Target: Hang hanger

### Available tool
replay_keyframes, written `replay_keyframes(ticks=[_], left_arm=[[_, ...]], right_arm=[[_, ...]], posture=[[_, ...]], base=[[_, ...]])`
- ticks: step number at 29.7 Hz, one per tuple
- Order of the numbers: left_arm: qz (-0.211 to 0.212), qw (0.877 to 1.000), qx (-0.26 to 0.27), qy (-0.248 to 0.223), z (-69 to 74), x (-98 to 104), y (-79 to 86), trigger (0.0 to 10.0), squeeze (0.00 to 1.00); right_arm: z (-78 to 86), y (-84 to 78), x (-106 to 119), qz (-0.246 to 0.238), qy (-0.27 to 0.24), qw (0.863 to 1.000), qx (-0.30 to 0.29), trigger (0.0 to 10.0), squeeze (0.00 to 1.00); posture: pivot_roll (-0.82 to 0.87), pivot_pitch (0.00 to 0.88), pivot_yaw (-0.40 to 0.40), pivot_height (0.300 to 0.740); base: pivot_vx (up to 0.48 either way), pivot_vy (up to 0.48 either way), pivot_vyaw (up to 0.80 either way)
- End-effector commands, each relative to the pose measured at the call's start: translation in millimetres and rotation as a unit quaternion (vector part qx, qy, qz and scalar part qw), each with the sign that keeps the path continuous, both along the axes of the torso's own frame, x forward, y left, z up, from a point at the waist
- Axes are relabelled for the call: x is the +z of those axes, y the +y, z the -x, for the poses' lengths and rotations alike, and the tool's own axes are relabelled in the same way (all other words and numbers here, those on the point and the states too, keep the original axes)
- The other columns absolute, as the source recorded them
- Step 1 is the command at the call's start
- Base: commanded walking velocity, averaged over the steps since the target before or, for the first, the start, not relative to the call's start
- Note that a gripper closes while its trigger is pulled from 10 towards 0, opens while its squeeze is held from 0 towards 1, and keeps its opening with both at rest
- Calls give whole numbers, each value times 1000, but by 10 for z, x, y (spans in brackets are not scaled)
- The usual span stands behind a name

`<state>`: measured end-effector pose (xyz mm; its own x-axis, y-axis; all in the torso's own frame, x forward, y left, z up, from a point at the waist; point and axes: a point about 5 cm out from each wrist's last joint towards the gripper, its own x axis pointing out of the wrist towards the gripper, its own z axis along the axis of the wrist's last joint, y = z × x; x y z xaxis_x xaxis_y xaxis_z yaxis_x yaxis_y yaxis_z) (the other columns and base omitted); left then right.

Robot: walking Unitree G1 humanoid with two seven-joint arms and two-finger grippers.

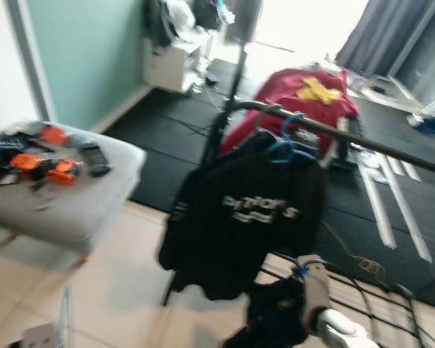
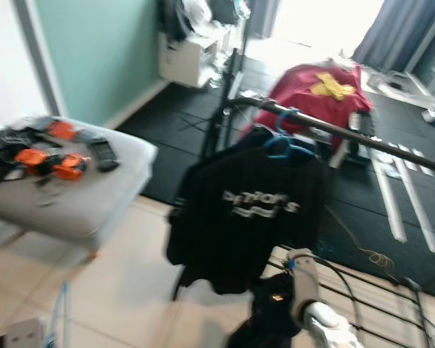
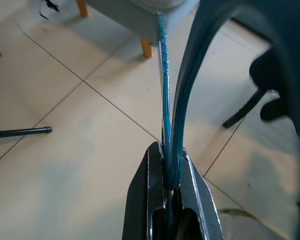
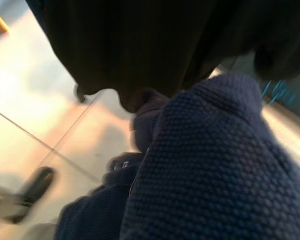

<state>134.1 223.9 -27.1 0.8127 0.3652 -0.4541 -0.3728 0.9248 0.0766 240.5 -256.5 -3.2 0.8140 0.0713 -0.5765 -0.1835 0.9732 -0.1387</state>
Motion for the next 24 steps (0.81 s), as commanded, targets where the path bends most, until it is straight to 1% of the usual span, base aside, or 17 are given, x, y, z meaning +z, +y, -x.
replay_keyframes(ticks=[1, 2, 3, 4, 5, 6, 7, 9, 12, 16, 17, 19, 20, 21, 22, 23, 24], left_arm=[[7, 1000, -5, 17, 70, -74, -70, 10000, 0], [7, 1000, -5, 17, 70, -74, -70, 10000, 0], [-3, 999, -35, 27, 45, -118, -146, 10000, 0], [-10, 998, -48, 28, 36, -143, -174, 10000, 0], [-15, 998, -55, 26, 11, -151, -175, 10000, 0], [-15, 998, -53, 21, -10, -149, -167, 10000, 0], [-15, 998, -53, 21, -10, -149, -167, 10000, 0], [-15, 999, -44, 5, -84, -111, -98, 10000, 0], [-14, 999, -42, -3, -118, -93, -68, 10000, 0], [4, 998, -60, -17, -218, -75, 0, 10000, 0], [17, 997, -67, -23, -273, -73, 34, 10000, 0], [17, 997, -67, -23, -273, -73, 34, 10000, 0], [32, 997, -69, -28, -321, -72, 60, 10000, 0], [32, 997, -69, -28, -321, -72, 60, 10000, 0], [34, 996, -83, -27, -398, -73, 73, 10000, 0], [34, 996, -83, -27, -398, -73, 73, 10000, 0], [30, 994, -100, -27, -474, -74, 71, 10000, 0]], right_arm=[[-6, 4, 1, 7, -11, 1000, 8, 10000, 0], [-6, 4, 1, 7, -11, 1000, 8, 10000, 0], [-74, -29, 19, -25, -29, 998, -55, 10000, 0], [-101, -17, 18, -42, -34, 995, -80, 10000, 0], [-123, 58, -5, -53, -34, 994, -87, 10000, 0], [-149, 119, -3, -63, -39, 993, -87, 10000, 0], [-149, 119, -3, -63, -39, 993, -87, 10000, 0], [-239, 268, 40, -78, -53, 994, -63, 10000, 0], [-279, 317, 66, -85, -60, 993, -53, 10000, 0], [-357, 416, 99, -88, -71, 993, -35, 10000, 0], [-399, 483, 116, -80, -75, 994, -16, 10000, 0], [-399, 483, 116, -80, -75, 994, -16, 10000, 0], [-437, 542, 133, -72, -80, 994, 5, 10000, 0], [-437, 542, 133, -72, -80, 994, 5, 10000, 0], [-462, 576, 141, -71, -85, 994, 6, 10000, 0], [-462, 576, 141, -71, -85, 994, 6, 10000, 0], [-482, 590, 144, -72, -89, 993, 1, 10000, 0]], posture=[[107, 28, -90, 740], [107, 28, -90, 740], [77, 0, -36, 740], [77, 0, -36, 740], [69, 0, -48, 740], [67, 0, -49, 740], [67, 0, -49, 740], [38, 0, -60, 740], [34, 0, -63, 740], [46, 0, -86, 740], [60, 0, -82, 740], [60, 0, -82, 740], [64, 0, -79, 740], [64, 0, -79, 740], [59, 0, -63, 740], [59, 0, -63, 740], [55, 0, -56, 740]], base=[[0, 0, 756], [0, 0, 756], [0, 0, 756], [0, 0, 756], [0, 0, 756], [0, 0, 756], [0, 0, 756], [0, 0, 756], [0, 0, 756], [0, 0, 744], [0, 0, 744], [0, 0, 744], [0, 0, 744], [0, 0, 744], [0, 0, 744], [0, 0, 744], [0, 0, 744]])
